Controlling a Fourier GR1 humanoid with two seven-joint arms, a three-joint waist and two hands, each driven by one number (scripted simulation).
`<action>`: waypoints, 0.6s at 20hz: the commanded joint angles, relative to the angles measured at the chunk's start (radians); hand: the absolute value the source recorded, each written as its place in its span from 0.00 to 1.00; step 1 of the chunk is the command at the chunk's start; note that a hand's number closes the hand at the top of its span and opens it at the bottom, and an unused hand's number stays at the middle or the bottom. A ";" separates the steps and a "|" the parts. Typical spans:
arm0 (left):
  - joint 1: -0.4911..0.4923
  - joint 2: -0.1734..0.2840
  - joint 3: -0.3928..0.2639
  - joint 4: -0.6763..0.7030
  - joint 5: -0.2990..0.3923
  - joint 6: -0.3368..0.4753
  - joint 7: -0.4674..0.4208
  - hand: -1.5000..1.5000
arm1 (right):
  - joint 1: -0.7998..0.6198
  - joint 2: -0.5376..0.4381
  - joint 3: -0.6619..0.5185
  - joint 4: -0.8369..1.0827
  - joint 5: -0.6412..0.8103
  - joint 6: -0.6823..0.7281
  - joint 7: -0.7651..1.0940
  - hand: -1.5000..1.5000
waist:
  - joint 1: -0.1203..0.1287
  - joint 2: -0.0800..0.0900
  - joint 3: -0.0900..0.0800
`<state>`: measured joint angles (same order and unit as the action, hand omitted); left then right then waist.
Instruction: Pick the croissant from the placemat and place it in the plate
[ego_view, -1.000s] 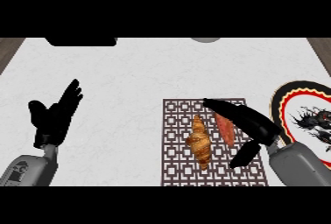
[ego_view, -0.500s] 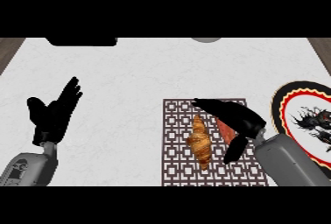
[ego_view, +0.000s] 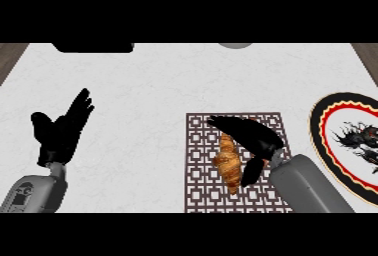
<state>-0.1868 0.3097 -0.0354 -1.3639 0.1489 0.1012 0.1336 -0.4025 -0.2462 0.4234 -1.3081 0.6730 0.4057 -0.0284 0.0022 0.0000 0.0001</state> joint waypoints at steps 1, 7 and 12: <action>0.085 -0.002 0.017 -0.046 -0.014 -0.044 -0.030 0.50 | 0.033 -0.016 -0.020 -0.018 0.049 0.032 -0.039 0.00 | 0.001 -0.001 0.000; -0.023 -0.039 0.026 -0.010 -0.043 -0.023 0.027 0.50 | -0.004 0.056 0.027 0.048 0.132 0.080 -0.005 0.00 | -0.002 0.000 0.000; 0.084 -0.055 0.014 -0.089 -0.070 -0.013 0.019 0.50 | 0.034 0.063 0.073 -0.034 0.156 0.111 -0.073 1.00 | 0.000 -0.002 0.000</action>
<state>-0.1570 0.2734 -0.0075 -1.4029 0.1023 0.0779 0.1459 -0.4112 -0.1959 0.4583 -1.2861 0.8103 0.4788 -0.0853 0.0019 -0.0059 -0.0035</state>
